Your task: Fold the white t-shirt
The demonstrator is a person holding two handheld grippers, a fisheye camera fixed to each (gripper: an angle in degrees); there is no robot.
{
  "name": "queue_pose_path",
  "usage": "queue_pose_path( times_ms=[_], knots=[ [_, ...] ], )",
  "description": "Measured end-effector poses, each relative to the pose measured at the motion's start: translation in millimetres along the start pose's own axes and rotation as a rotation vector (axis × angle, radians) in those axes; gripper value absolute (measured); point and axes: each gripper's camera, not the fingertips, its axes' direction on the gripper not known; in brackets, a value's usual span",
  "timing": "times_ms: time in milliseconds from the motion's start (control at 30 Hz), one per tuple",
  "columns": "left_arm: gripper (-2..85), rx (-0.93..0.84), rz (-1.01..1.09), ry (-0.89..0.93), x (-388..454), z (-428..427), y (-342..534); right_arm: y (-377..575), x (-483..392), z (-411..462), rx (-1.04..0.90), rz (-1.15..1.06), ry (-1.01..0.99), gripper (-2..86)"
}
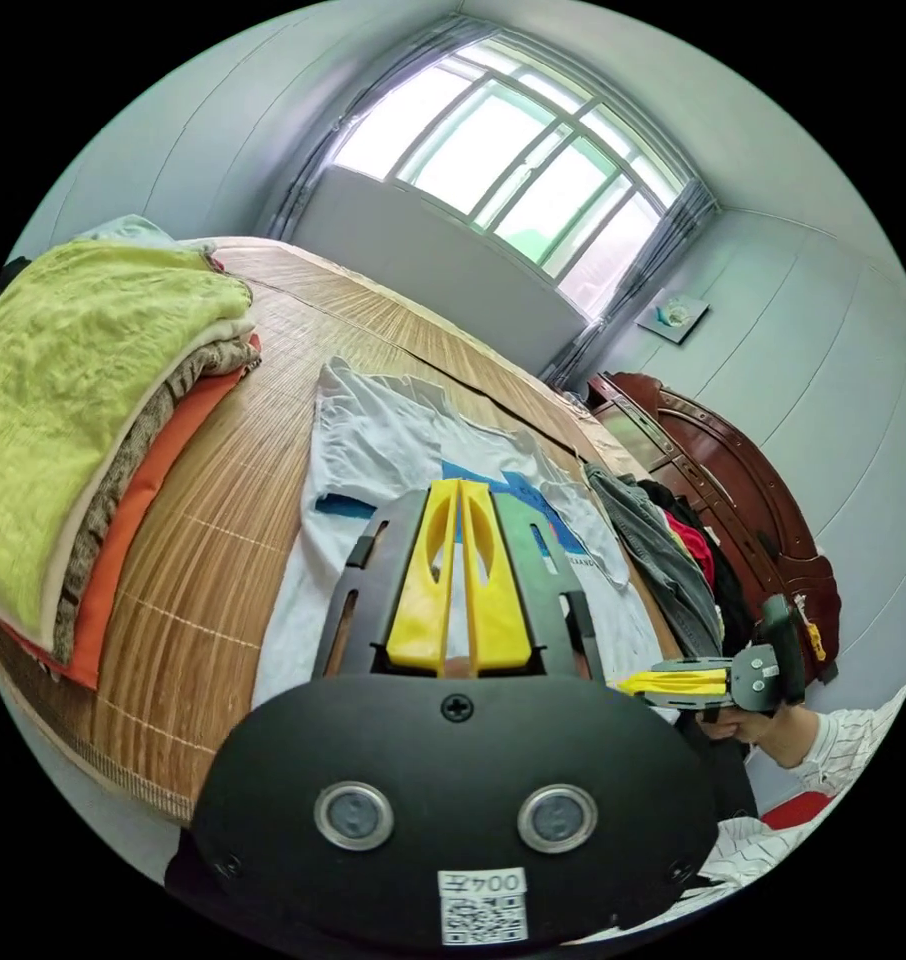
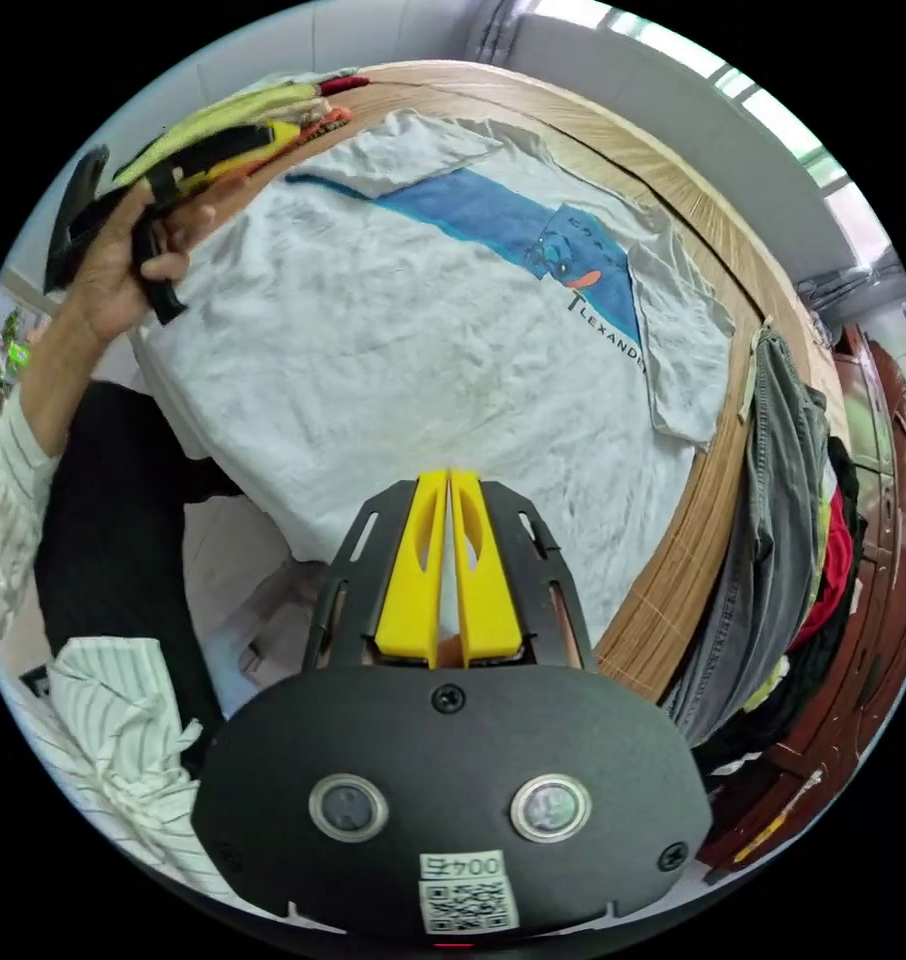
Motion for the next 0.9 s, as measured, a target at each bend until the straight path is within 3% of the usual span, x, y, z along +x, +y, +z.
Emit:
queue_pose_path(
  times_ms=[133, 233, 533, 900],
  knots=[
    [0.2, -0.067, -0.075, -0.042, -20, 34, 10, -75, 0, -65, 0.278, 0.076, -0.177, 1.3],
    [0.2, -0.148, -0.170, -0.118, -42, 56, 22, -144, -30, -75, 0.343, -0.028, -0.239, 4.7],
    [0.2, -0.073, -0.512, -0.020, -121, 73, 80, -245, -175, -32, 0.364, -0.565, 0.097, 7.0],
    [0.2, -0.010, -0.538, -0.065, -110, 108, 130, -291, -197, -23, 0.329, -0.598, 0.183, 0.7]
  ],
)
